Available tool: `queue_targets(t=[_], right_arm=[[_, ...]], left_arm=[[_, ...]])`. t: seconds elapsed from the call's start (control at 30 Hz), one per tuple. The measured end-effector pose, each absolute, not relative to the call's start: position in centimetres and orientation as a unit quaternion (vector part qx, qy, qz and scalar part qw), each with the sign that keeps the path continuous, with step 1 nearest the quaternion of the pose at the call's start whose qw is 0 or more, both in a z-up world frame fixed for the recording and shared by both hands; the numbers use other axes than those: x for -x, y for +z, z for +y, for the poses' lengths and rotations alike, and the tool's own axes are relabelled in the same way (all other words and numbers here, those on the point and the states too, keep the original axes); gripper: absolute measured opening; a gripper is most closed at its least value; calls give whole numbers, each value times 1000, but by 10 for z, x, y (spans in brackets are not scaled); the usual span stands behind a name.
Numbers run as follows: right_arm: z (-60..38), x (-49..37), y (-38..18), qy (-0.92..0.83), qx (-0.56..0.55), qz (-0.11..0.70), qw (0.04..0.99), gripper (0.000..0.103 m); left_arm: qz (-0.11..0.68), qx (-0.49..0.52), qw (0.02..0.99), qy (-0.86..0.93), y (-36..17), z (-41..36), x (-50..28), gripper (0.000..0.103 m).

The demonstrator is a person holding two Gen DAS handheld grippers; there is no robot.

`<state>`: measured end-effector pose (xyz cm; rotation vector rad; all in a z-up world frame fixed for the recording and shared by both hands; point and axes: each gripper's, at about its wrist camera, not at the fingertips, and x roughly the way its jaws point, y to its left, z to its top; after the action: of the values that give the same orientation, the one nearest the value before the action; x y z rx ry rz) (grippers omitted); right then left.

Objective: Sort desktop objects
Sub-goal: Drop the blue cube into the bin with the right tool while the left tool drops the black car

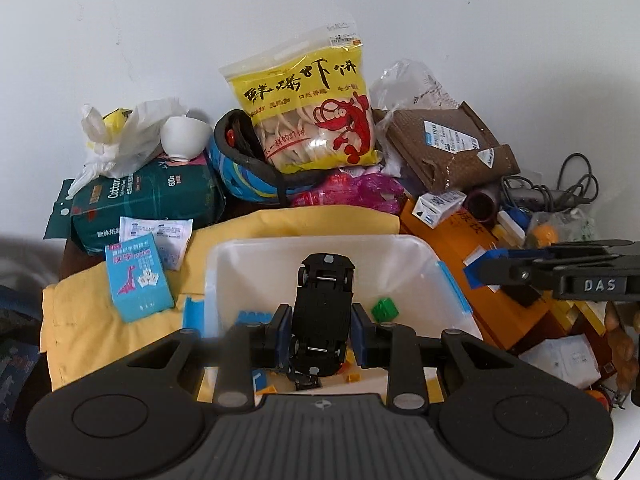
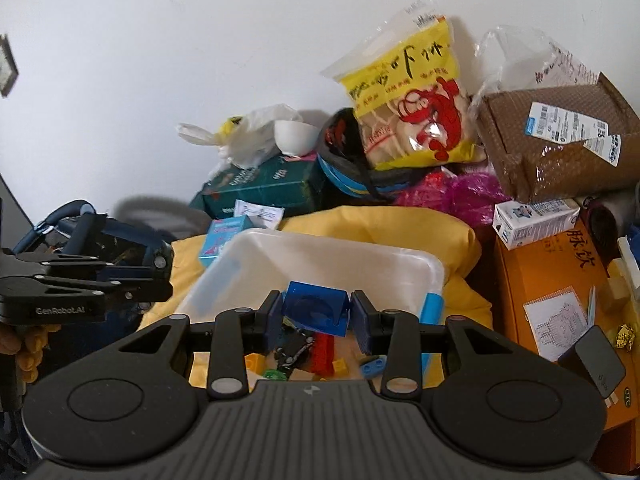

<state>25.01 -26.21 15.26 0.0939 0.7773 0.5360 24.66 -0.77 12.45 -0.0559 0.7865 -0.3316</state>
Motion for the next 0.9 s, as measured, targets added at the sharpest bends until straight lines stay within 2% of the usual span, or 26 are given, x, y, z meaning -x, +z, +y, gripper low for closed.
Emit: queue_targets(t=[0.43,0.5,0.53,0.57,0.73,0.9], right_arm=[[-255,-269,138,256,-27,404,878,43],[-253,-274,135,252,-23,406,878,53],[-252,-277,135,248,-22,404,880,62],[-252,-279,134,242,-22,402,883,62],[-255,-275,129,246,-25,403,881,62],[-255,-234,114,279,-11,404,871,62]], left_arm=[[406,22,901,-152,109,-8,-264,34],[406,23,903,-139,109,-8,-270,43],[404,22,905,-131,109,-8,-273,54],[399,19,909,-122,110,-7,-275,60],[394,6,911,-124,107,-5,-270,60],[391,-26,909,-142,81,-3,-232,60]])
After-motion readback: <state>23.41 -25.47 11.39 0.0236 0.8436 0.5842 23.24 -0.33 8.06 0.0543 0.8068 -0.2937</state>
